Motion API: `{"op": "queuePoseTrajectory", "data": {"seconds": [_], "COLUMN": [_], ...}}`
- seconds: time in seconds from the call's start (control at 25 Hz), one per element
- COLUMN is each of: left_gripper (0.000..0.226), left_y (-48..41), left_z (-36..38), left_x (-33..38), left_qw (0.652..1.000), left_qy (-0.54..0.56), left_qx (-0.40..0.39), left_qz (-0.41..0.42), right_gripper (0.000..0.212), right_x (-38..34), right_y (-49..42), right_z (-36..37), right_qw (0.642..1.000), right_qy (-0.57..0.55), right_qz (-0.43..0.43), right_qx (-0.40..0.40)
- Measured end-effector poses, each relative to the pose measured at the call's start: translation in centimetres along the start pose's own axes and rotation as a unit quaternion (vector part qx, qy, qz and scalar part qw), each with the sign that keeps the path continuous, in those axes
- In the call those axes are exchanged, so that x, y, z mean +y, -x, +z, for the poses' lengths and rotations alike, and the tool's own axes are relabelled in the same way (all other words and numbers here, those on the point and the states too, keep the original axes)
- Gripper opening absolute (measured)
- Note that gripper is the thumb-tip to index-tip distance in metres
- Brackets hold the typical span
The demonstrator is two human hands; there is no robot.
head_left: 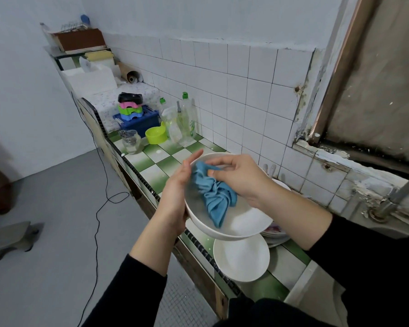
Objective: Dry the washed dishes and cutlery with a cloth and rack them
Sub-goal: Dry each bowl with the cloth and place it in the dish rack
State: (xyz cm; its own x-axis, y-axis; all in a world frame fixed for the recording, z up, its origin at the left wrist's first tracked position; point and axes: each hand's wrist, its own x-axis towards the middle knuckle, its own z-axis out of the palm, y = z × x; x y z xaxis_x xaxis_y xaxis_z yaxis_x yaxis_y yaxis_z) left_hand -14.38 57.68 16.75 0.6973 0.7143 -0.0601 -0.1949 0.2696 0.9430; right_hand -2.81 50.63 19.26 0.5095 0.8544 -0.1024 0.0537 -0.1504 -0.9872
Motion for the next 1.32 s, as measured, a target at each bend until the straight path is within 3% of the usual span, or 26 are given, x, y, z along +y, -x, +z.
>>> {"op": "queuePoseTrajectory", "data": {"seconds": [0.08,0.2,0.24,0.36,0.4,0.56,0.72,0.88,1.08,1.24,1.32], "left_gripper": [0.034,0.034,0.034,0.034,0.032,0.035,0.034,0.035,0.034,0.033,0.032], "left_y": [0.1,0.1,0.2,0.6,0.6,0.7,0.9,0.8,1.0,0.9,1.1], "left_z": [0.1,-0.1,-0.2,-0.2,-0.2,-0.3,-0.2,-0.5,-0.3,-0.5,-0.4], "left_x": [0.0,0.0,0.0,-0.4,-0.5,-0.4,-0.3,-0.3,0.1,0.3,0.6], "left_qw": [1.0,1.0,1.0,1.0,1.0,1.0,1.0,1.0,1.0,1.0,1.0], "left_qy": [-0.015,-0.008,0.001,0.015,0.013,0.007,0.005,0.002,-0.003,0.012,0.02], "left_qx": [-0.005,0.004,0.0,-0.002,0.003,0.021,0.008,0.004,-0.009,-0.009,-0.016], "left_qz": [0.024,0.007,-0.004,-0.008,-0.005,-0.008,0.008,-0.011,0.003,-0.006,-0.009], "right_gripper": [0.021,0.022,0.022,0.022,0.023,0.022,0.021,0.018,0.022,0.021,0.021], "right_x": [-0.1,0.1,0.1,0.3,0.4,0.7,0.1,0.0,0.1,0.0,0.0], "right_y": [-0.1,0.9,1.1,0.4,0.3,1.3,0.0,1.1,-0.5,1.0,1.1], "right_z": [0.1,1.1,1.3,1.4,1.6,3.0,2.6,2.6,2.5,2.4,2.4], "right_qw": [0.999,0.997,0.996,0.989,0.986,0.992,0.972,0.983,0.957,0.986,0.986], "right_qy": [-0.03,-0.021,-0.037,-0.127,-0.142,-0.094,-0.211,-0.12,-0.269,-0.095,-0.094], "right_qz": [0.003,0.033,0.042,0.058,0.062,0.075,0.072,0.115,0.085,0.096,0.1], "right_qx": [0.029,-0.065,-0.064,0.054,0.058,-0.044,0.073,-0.075,0.063,-0.099,-0.099]}}
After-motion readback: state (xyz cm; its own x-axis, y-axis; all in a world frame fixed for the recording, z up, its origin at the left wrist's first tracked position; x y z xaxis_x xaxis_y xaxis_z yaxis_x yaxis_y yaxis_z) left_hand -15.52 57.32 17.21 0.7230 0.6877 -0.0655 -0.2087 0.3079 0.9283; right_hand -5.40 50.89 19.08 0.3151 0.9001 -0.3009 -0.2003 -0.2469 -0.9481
